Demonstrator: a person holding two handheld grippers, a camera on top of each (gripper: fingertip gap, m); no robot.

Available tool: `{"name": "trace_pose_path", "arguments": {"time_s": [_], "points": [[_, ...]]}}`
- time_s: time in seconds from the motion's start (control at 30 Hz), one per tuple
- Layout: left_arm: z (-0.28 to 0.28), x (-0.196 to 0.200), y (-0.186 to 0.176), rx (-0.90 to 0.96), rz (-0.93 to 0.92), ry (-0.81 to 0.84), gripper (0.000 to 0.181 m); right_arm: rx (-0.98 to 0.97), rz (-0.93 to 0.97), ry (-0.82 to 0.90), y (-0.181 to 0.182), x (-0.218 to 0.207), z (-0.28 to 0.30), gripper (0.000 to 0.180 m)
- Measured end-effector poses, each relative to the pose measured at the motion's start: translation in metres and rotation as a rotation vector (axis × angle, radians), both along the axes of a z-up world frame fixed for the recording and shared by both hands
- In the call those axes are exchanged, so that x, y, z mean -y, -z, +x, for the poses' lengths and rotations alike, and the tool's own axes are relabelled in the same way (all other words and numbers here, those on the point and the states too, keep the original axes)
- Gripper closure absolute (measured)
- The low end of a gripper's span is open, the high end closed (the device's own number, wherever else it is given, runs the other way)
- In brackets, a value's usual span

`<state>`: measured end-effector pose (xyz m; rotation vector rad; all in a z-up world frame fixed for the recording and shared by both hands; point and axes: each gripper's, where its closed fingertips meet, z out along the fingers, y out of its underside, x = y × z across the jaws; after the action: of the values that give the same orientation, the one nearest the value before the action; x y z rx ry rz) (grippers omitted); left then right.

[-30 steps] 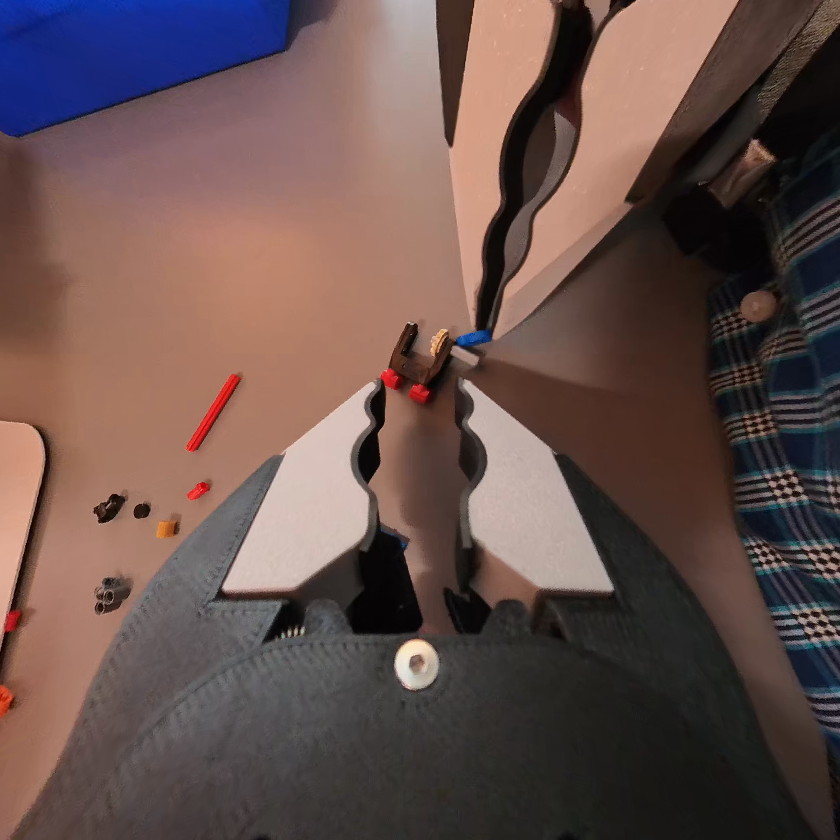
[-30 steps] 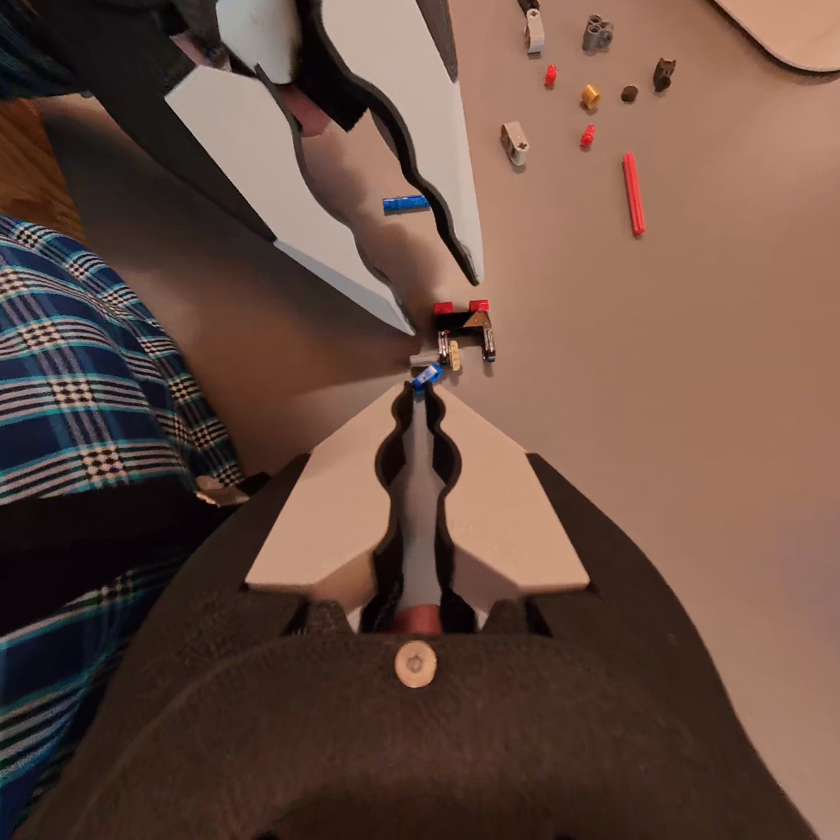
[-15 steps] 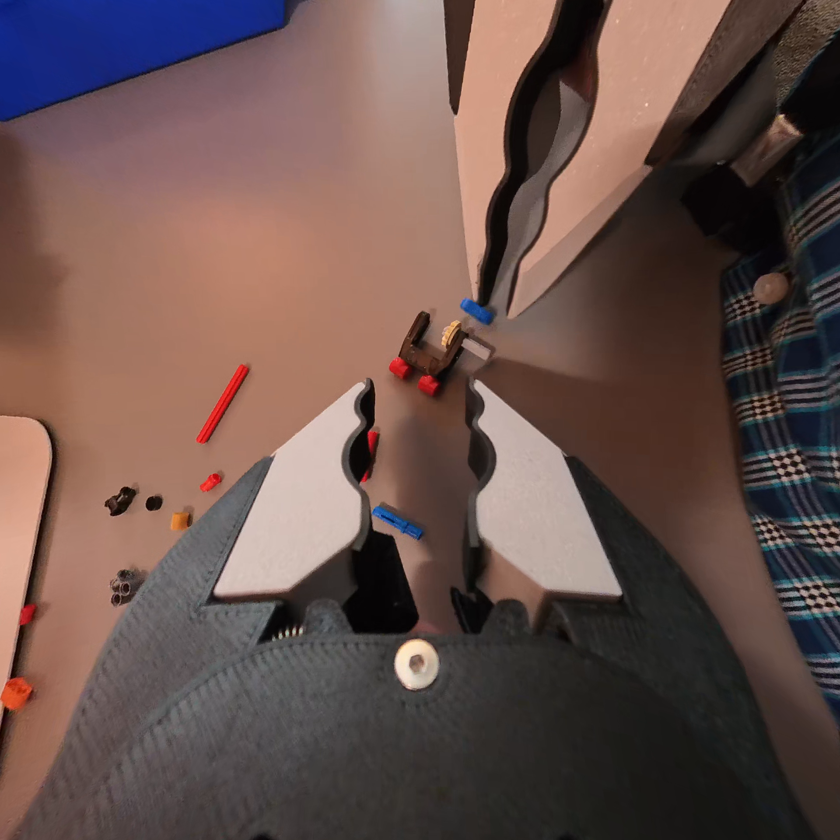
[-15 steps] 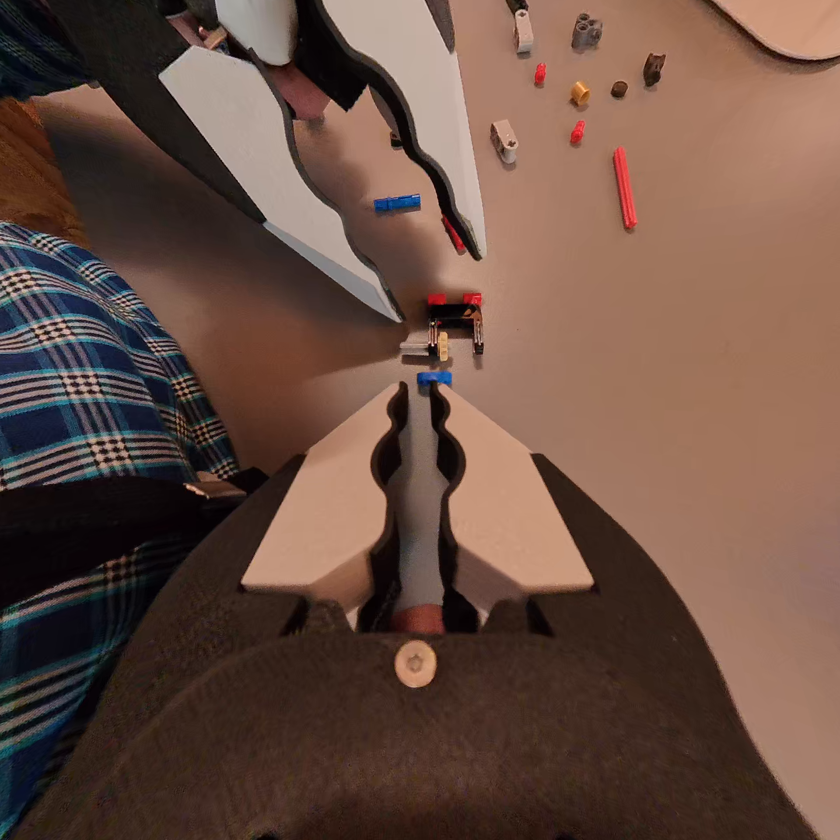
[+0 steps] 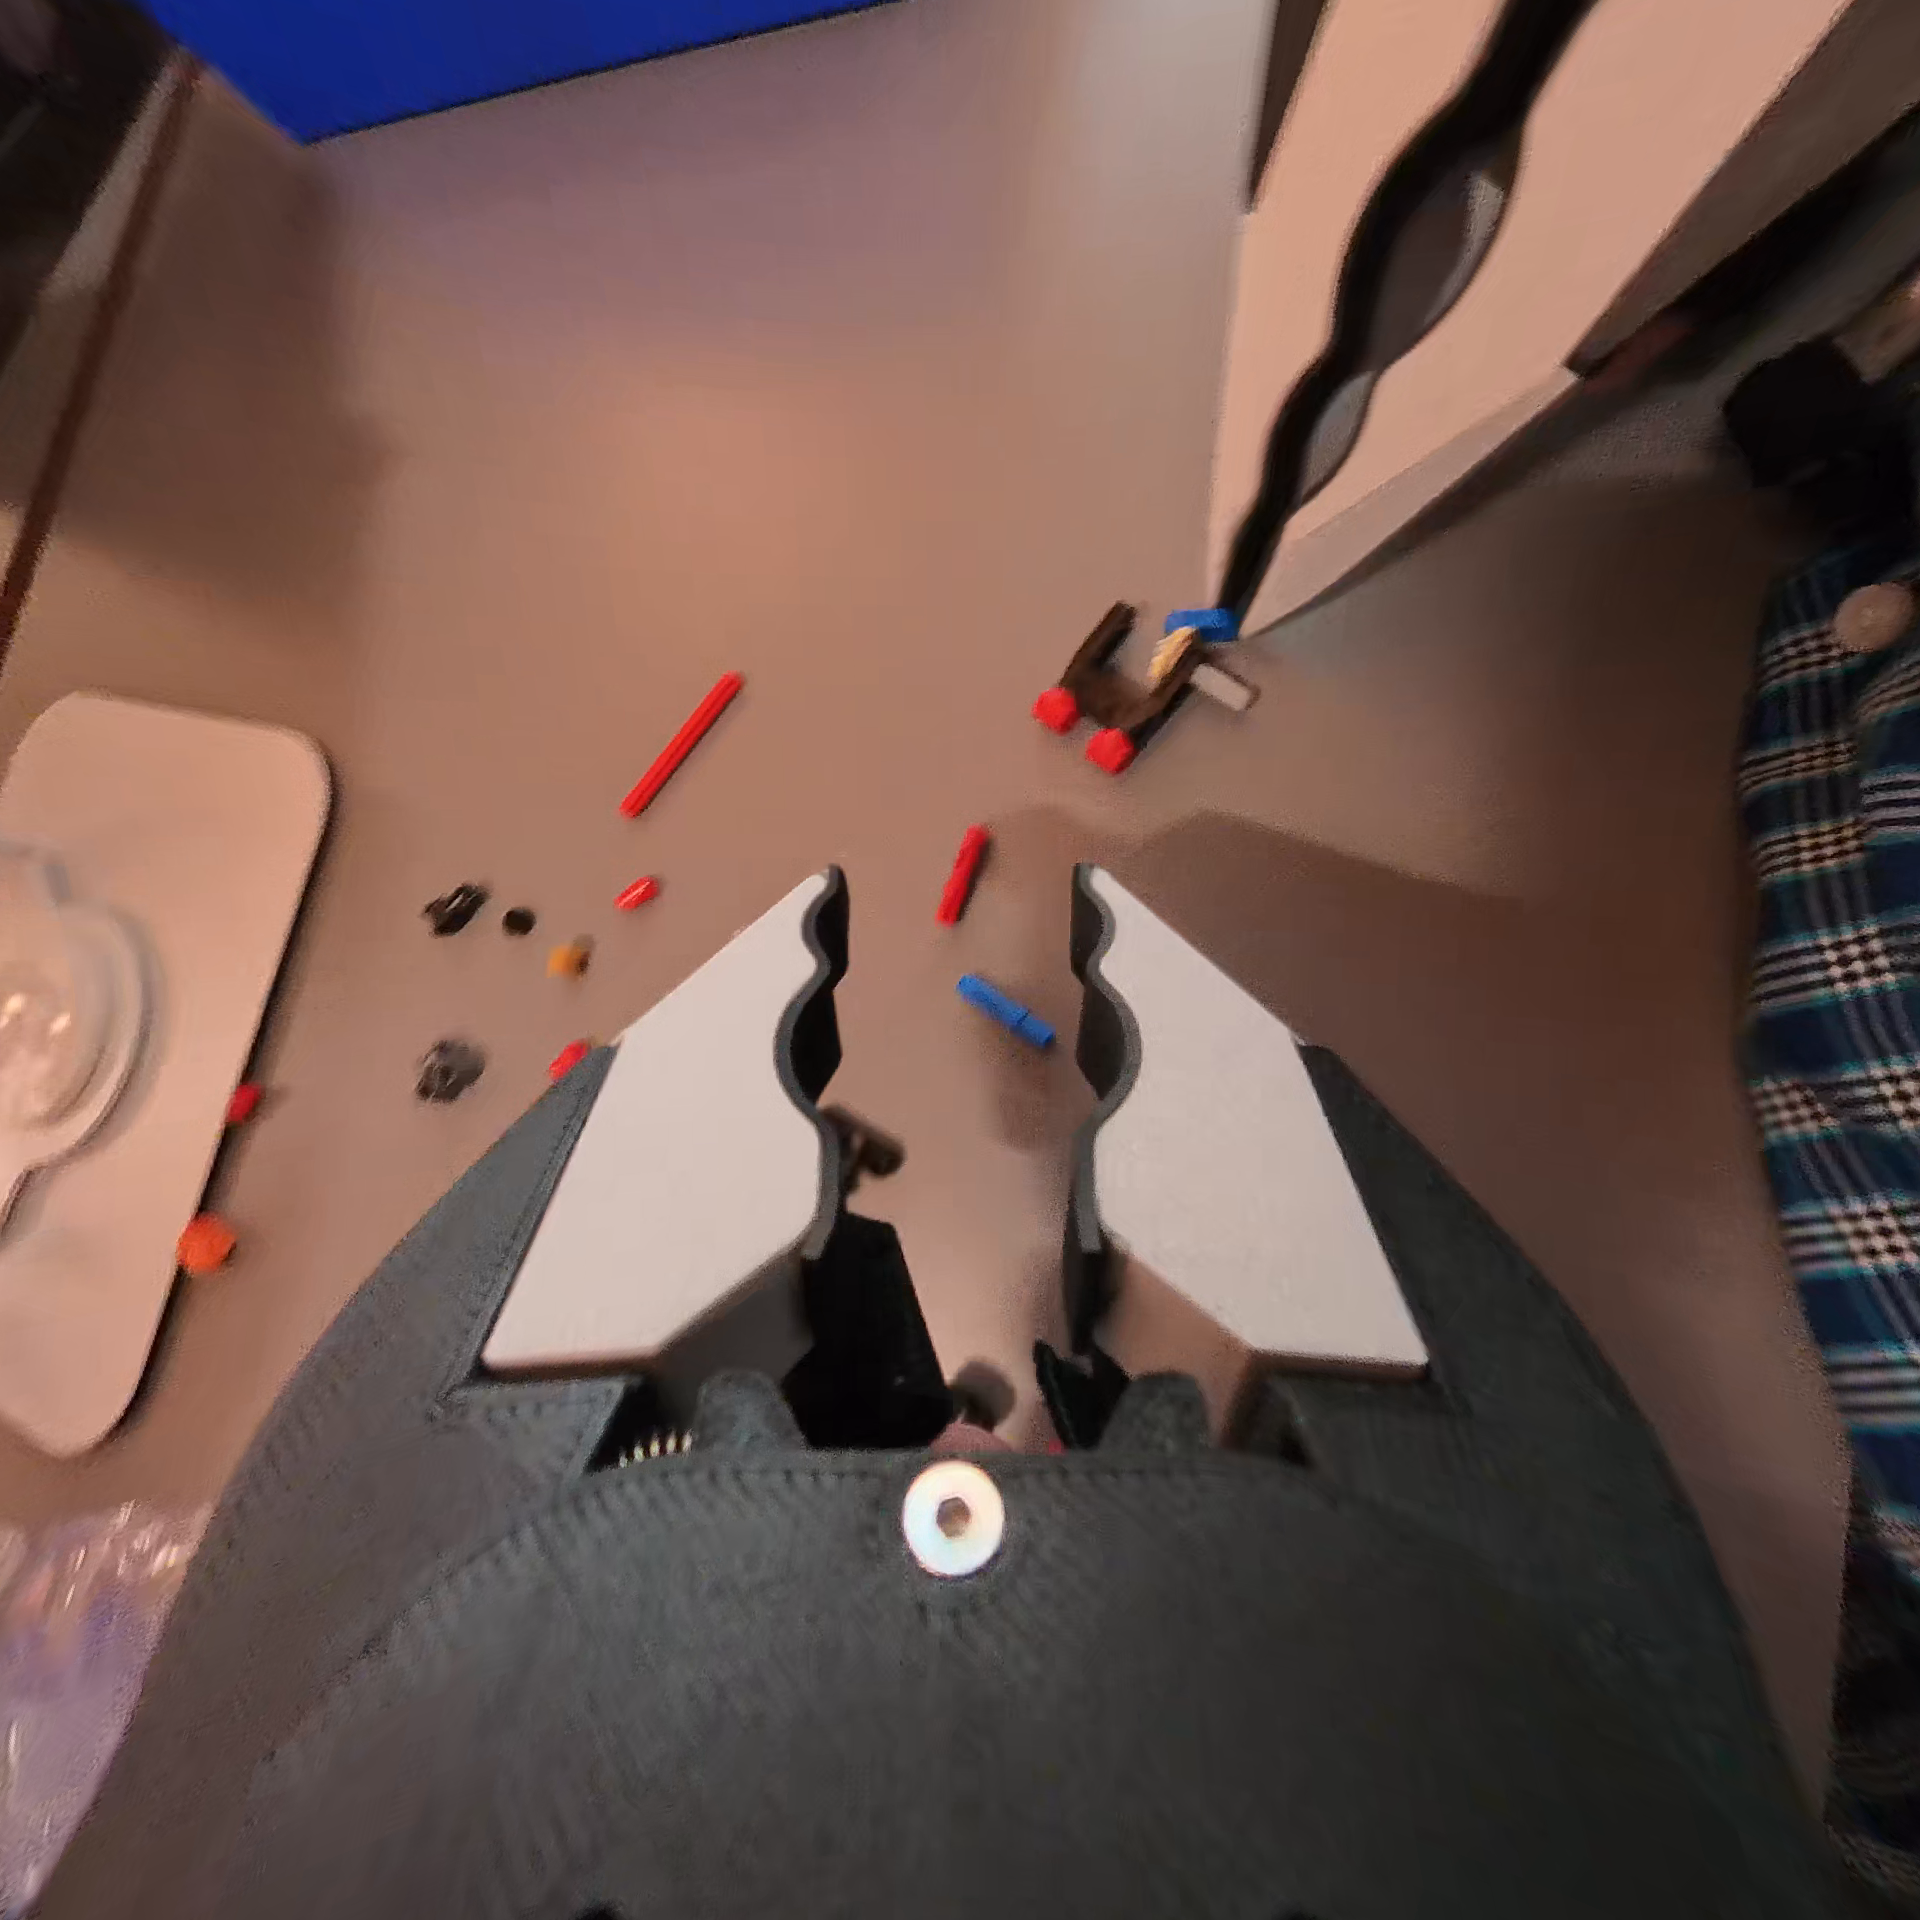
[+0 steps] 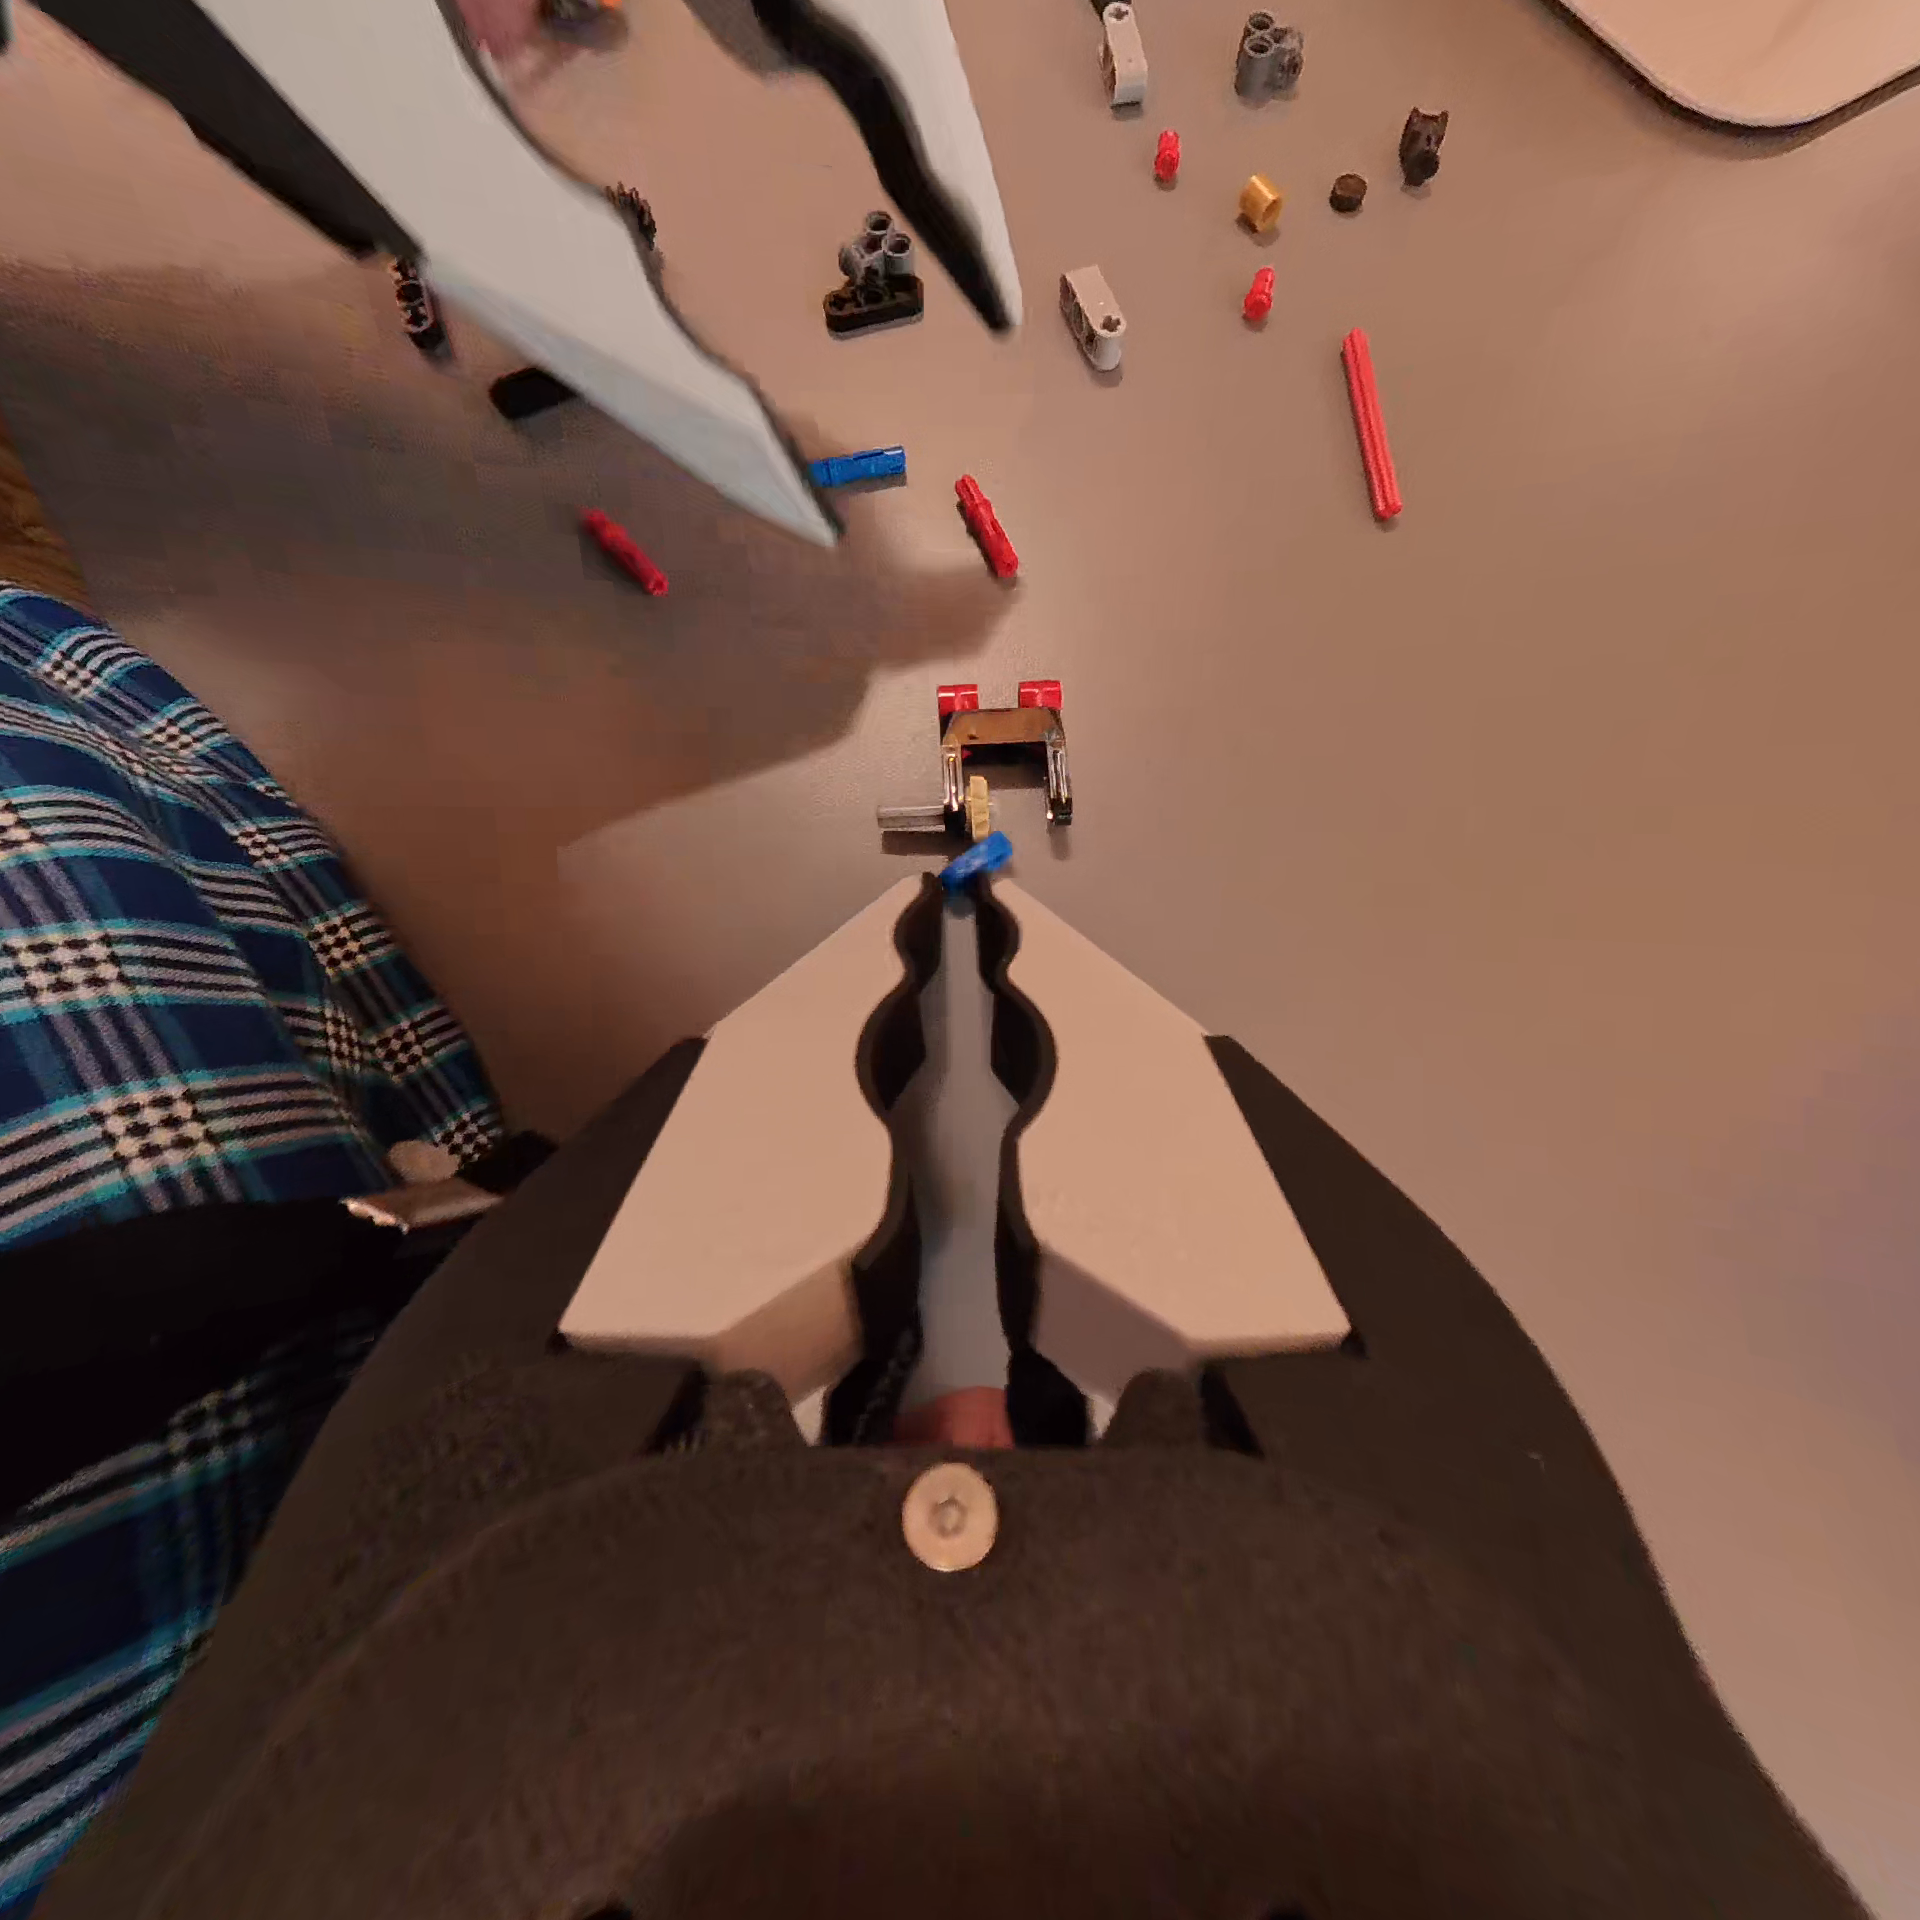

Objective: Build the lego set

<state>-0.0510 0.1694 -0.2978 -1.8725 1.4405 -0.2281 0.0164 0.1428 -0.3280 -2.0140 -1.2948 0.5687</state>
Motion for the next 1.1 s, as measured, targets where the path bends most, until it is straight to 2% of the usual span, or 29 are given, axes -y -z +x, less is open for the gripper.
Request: {"name": "trace_pose_path", "arguments": {"time_s": [0.03, 0.27, 0.47, 0.8, 0.93, 1.1], "points": [[-0.009, -0.003, -0.005, 0.014, 0.005, -0.035, 0.14, 0.002, 0.005, 0.001, 0.0, -0.001, 0.001, 0.175], [-0.069, -0.007, -0.017, 0.004, 0.03, -0.238, 0.135, -0.028, 0.014, 0.009, -0.007, -0.007, 0.008, 0.18], [-0.1, 0.0, -0.01, -0.05, 0.014, -0.332, 0.136, -0.054, 0.003, 0.029, -0.012, -0.015, 0.014, 0.164], [-0.142, -0.001, -0.016, -0.088, 0.046, -0.445, 0.139, -0.058, 0.067, 0.009, -0.028, -0.026, 0.01, 0.159], [-0.153, 0.008, -0.017, -0.065, 0.043, -0.479, 0.14, -0.068, 0.077, -0.072, -0.037, -0.024, -0.009, 0.158], [-0.147, 0.026, -0.013, -0.025, 0.011, -0.458, 0.145, -0.06, 0.101, -0.251, -0.045, -0.004, -0.054, 0.161]]}}
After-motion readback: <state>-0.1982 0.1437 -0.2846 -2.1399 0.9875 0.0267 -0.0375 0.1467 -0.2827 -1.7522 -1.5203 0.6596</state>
